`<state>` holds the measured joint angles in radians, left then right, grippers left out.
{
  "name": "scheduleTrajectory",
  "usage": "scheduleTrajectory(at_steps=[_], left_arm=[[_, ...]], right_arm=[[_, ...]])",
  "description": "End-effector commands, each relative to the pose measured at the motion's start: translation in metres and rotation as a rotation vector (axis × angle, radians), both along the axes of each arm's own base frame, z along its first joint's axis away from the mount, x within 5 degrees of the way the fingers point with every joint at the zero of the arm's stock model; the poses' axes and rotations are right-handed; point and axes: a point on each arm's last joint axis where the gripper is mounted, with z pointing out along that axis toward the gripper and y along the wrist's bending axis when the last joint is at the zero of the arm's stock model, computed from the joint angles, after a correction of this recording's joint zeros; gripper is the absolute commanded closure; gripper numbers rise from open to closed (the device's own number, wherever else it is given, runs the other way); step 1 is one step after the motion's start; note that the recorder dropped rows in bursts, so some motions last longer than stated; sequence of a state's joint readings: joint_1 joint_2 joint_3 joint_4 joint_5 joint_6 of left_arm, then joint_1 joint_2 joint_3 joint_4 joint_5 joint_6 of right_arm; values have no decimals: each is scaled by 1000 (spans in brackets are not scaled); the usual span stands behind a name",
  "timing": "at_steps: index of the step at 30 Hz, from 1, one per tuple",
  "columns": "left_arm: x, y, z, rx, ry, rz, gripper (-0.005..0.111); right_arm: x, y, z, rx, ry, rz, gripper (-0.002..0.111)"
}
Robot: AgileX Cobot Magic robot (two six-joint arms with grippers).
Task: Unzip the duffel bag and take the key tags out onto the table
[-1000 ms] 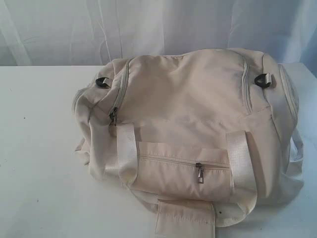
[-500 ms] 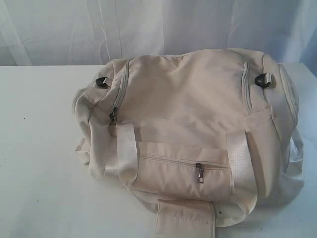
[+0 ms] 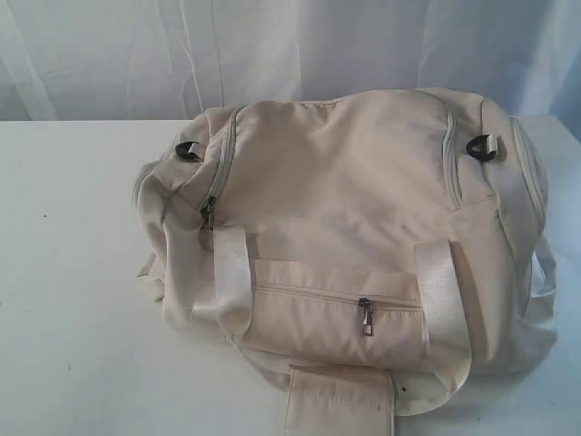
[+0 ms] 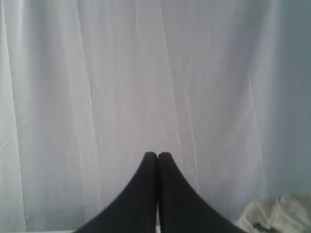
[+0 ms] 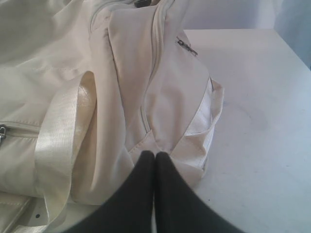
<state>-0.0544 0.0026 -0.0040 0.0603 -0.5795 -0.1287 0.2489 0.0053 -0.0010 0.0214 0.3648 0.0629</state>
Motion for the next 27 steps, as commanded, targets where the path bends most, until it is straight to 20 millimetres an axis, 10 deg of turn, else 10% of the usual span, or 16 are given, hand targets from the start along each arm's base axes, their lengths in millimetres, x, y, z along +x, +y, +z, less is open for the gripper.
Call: scheduleTrajectory(at_steps=[1,6,16,20,27], left_arm=[[-10,4,36,-106,-99,-5,107],[26,-2,78,16,303,-3,107],[124,-55,29,229,1294,-345,107],[167,-97,46,225,1342,-741,107],[215,-107,21,106,1333,-684,97]], right_arm=[[0,0,1,4,-16,0,108],[0,0,1,4,-16,0,108],[1,0,6,18,-70,-1,108],[1,0,6,17,-68,-1,108],[0,0,1,3,-12,0,108]])
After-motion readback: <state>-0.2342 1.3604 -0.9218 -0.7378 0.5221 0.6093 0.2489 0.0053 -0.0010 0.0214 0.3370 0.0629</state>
